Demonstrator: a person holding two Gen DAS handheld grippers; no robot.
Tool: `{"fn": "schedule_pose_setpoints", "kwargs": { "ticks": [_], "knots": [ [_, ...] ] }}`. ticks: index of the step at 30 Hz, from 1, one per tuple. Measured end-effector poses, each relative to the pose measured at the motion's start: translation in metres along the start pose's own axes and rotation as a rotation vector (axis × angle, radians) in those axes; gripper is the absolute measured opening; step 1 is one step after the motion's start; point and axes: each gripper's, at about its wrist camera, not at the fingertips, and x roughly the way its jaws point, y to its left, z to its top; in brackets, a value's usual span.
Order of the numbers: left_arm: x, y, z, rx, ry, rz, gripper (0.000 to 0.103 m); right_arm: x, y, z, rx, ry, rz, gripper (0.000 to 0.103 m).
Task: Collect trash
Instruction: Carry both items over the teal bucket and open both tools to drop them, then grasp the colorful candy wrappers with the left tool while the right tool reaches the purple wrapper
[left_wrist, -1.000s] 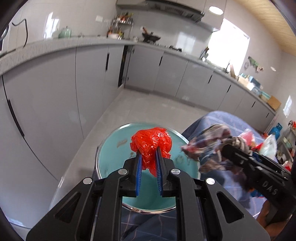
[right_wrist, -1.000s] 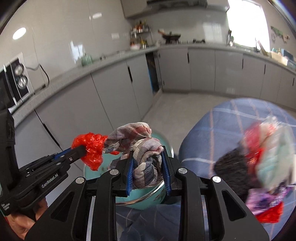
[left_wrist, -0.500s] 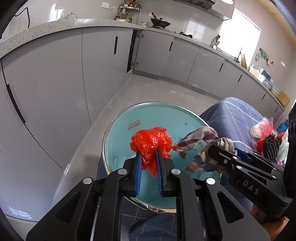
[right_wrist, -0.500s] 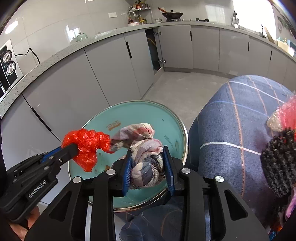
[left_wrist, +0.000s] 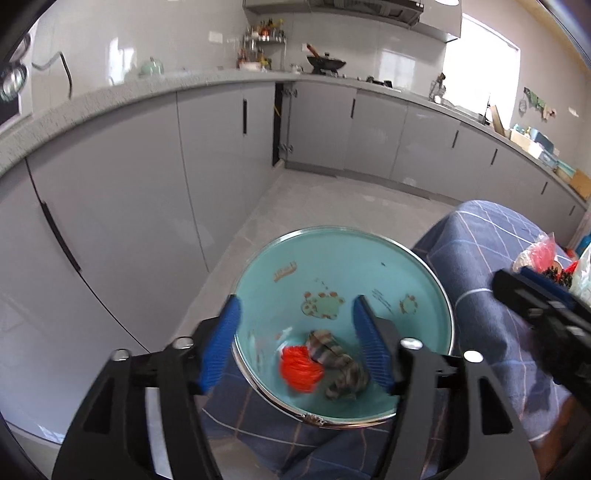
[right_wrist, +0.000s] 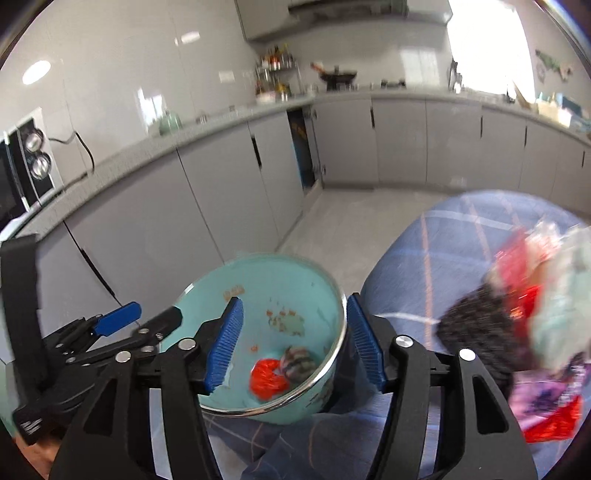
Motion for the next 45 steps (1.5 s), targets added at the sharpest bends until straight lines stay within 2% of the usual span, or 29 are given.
{"fn": "schedule_pose_setpoints", "kwargs": {
  "ticks": [2,6,8,10,19,28,35,45],
  "knots": [
    [-0.009,-0.007,0.001,0.013,-0.025,0.015,0.079,-0.019,-0.005,0.001,-0.007,-0.048,-0.010,0.068],
    [-0.025,-0.025,0.004,0.036,-0.047,-0.016,0.083,-0.054,-0.027,-0.001,-0.007,-0.108,-0.057,0.070],
    [-0.032,-0.037,0.002,0.054,-0.058,-0.020,0.092,-0.068,-0.039,-0.006,0.006,-0.119,-0.083,0.071],
    [-0.038,-0.053,-0.001,0.085,-0.068,-0.025,0.097,-0.080,-0.052,-0.010,0.017,-0.130,-0.108,0.071],
    [-0.062,-0.109,-0.017,0.180,-0.092,-0.023,0.097,-0.115,-0.097,-0.033,0.075,-0.138,-0.173,0.071],
    [-0.071,-0.131,-0.036,0.160,-0.062,-0.064,0.097,-0.143,-0.133,-0.060,0.122,-0.157,-0.258,0.071],
    [-0.069,-0.145,-0.052,0.181,-0.037,-0.098,0.097,-0.152,-0.160,-0.083,0.175,-0.121,-0.314,0.070],
    [-0.074,-0.182,-0.065,0.265,-0.043,-0.222,0.096,-0.156,-0.176,-0.094,0.198,-0.102,-0.357,0.067]
  ]
}}
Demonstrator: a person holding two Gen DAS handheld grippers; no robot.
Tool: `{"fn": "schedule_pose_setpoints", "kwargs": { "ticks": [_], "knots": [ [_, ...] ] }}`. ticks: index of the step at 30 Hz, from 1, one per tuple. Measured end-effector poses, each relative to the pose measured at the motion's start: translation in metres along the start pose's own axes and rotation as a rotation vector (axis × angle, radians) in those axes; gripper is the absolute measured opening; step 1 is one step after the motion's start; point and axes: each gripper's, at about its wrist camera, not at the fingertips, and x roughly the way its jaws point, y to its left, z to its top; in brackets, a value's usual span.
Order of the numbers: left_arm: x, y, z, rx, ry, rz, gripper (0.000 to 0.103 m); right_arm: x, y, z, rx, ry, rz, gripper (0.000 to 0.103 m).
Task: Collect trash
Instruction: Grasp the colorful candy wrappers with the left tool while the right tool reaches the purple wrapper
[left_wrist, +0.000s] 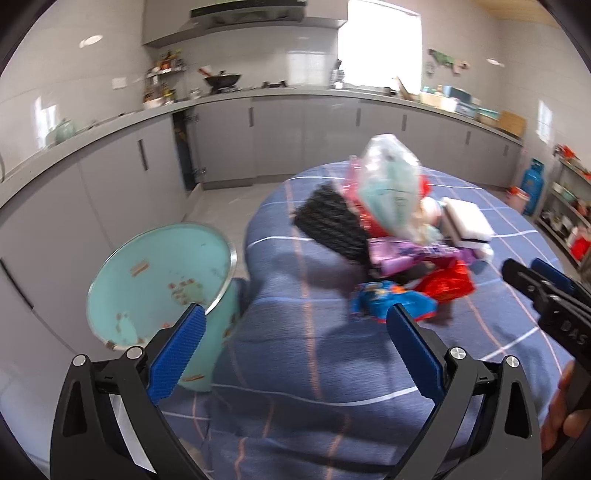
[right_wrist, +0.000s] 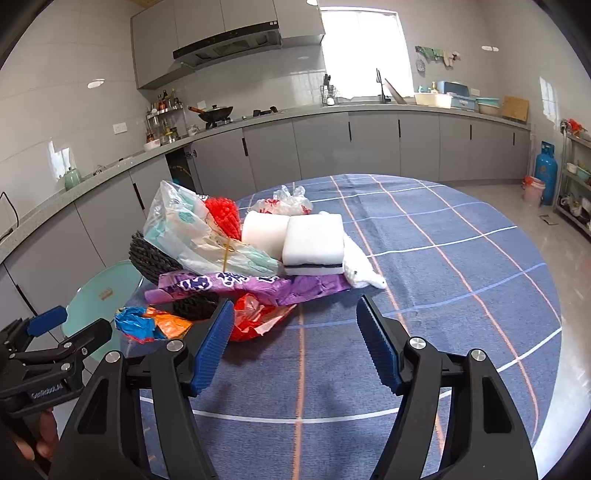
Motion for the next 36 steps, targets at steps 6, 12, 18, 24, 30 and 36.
{"fn": "schedule_pose_setpoints", "kwargs": {
  "ticks": [6,12,18,24,30,36],
  "knots": [
    [0.014,-0.025,0.009,0.039,-0.005,-0.046,0.093,0.003,-0.014,-0.003,0.023,0.016,-0.015,0.064],
    [0.035,-0.043,0.011,0.058,0.025,-0.095,0.075,0.005,-0.028,-0.004,0.052,0.026,-0.030,0.064],
    [0.045,-0.049,-0.001,0.069,0.101,-0.172,0.039,0.005,-0.032,-0.005,0.067,0.030,-0.031,0.064],
    [0.029,-0.049,-0.016,0.104,0.106,-0.215,0.031,0.003,-0.033,-0.004,0.084,0.035,-0.025,0.064],
    [0.012,-0.047,-0.022,0.132,0.092,-0.253,0.027,0.001,-0.033,-0.004,0.086,0.040,-0.026,0.064],
    [-0.010,-0.034,-0.019,0.113,0.039,-0.274,0.023,-0.002,-0.034,-0.006,0.090,0.045,-0.027,0.064]
  ]
}}
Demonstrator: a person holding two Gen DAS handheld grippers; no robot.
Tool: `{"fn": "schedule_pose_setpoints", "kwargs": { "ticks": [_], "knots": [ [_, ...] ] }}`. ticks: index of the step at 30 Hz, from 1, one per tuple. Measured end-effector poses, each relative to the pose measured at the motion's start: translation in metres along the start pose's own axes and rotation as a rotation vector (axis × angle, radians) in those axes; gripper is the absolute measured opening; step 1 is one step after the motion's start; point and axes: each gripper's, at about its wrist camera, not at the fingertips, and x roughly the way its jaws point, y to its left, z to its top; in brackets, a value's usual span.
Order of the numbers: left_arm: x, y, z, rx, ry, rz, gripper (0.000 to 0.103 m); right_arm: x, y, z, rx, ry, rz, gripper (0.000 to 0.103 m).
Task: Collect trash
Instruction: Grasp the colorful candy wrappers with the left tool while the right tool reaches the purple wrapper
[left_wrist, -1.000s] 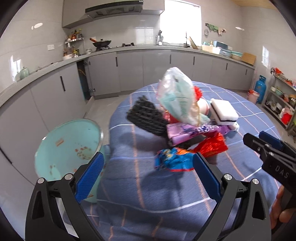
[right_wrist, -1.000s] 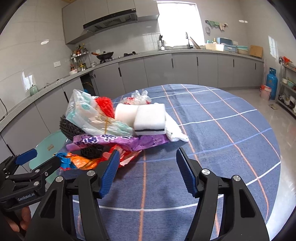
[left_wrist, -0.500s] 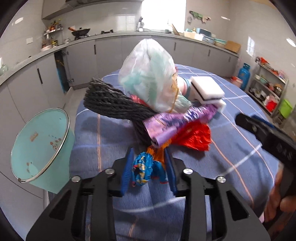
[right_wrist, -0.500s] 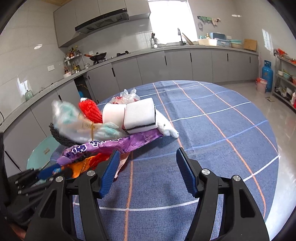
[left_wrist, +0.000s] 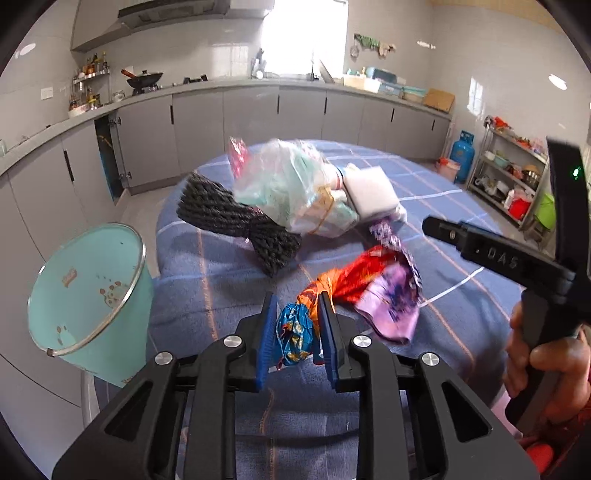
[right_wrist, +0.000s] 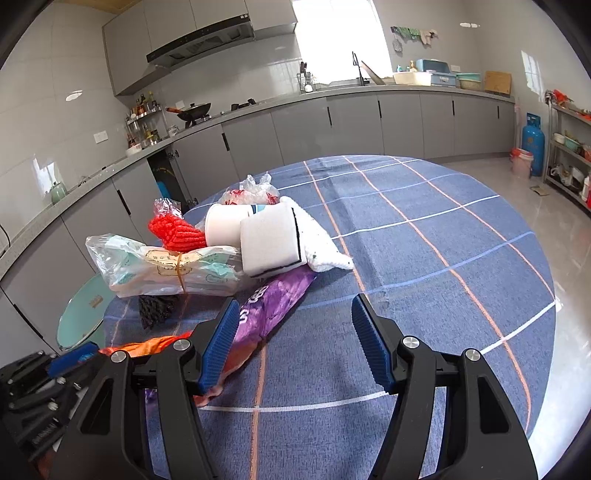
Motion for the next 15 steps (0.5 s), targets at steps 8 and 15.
{"fn": "schedule_pose_setpoints", "kwargs": {
  "ticks": [8,15],
  "knots": [
    [-0.012,0.002,-0.001,-0.018,-0.028,-0.005,0.022,0.001,0.007,0.000,-0.005,0.027,0.028,0.064],
    [-0.005,-0.013,-0.005,0.041,-0.013,-0.034,0.021,0.010,0.031,-0.008,-0.082,0.089,0.098,0.059]
  ]
}}
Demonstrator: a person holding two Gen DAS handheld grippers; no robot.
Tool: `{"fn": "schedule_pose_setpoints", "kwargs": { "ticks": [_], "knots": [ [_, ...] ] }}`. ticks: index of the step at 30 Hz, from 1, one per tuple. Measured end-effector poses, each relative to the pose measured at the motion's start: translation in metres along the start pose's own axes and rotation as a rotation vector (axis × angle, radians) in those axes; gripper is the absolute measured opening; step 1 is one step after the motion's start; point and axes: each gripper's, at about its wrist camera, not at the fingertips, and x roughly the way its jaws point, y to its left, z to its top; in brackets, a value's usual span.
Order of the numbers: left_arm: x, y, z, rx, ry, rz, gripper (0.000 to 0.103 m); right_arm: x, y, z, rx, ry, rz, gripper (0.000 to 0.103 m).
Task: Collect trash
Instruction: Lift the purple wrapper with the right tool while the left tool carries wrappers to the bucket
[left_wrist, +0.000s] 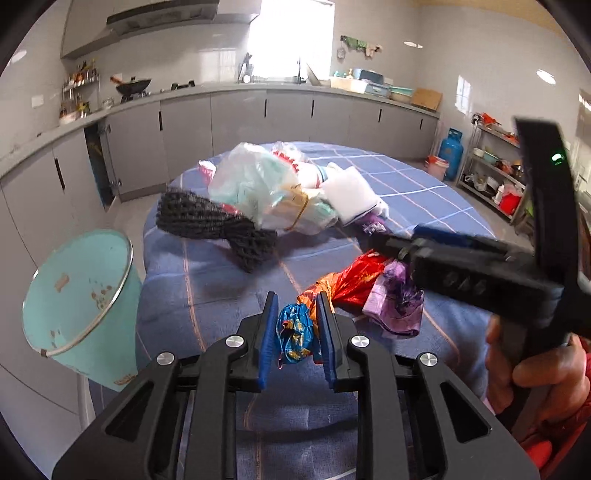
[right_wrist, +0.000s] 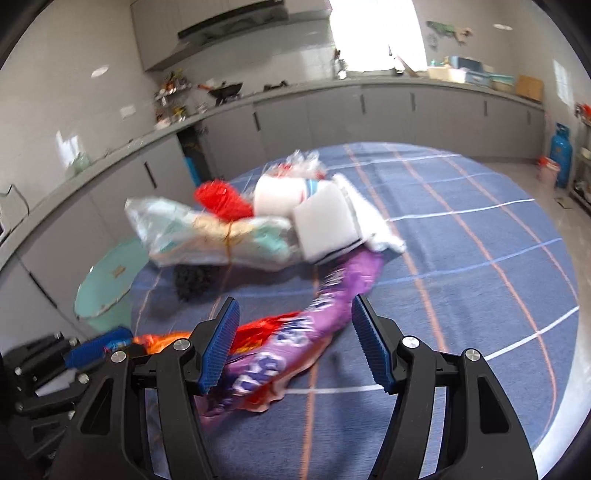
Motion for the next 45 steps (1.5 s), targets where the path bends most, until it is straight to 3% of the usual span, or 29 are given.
{"fn": "schedule_pose_setpoints", "kwargs": {
  "ticks": [7,11,13,17,28,31,36,45],
  "knots": [
    [-0.026,0.024,0.018,-0.091,-0.086,0.042,0.019,0.022,-0.031,-0.009,0.109,0.114,-0.077,0.043],
    [-0.048,0.036,0.030,-0.125,-0.158,0.049,0.019,0.022,-0.034,-0.012,0.110,0.118,-0.084,0.038],
    [-0.056,0.037,0.033,-0.128,-0.179,0.047,0.019,0.023,-0.031,-0.013,0.098,0.126,-0.076,0.023],
    [-0.066,0.042,0.035,-0.138,-0.208,0.065,0.019,0.015,-0.028,-0.012,0.095,0.103,-0.077,0.013],
    [-0.098,0.081,0.042,-0.238,-0.309,0.147,0.019,-0.032,-0.011,0.014,0.086,-0.078,-0.064,0.012],
    [-0.102,0.098,0.043,-0.267,-0.318,0.205,0.019,-0.036,0.001,0.025,0.061,-0.094,-0.027,0.012],
    [-0.104,0.128,0.043,-0.301,-0.320,0.368,0.020,-0.030,0.038,0.046,0.006,-0.095,0.057,0.012],
    [-0.100,0.182,0.032,-0.412,-0.298,0.546,0.020,0.010,0.136,0.073,-0.139,-0.056,0.203,0.012]
  ]
}}
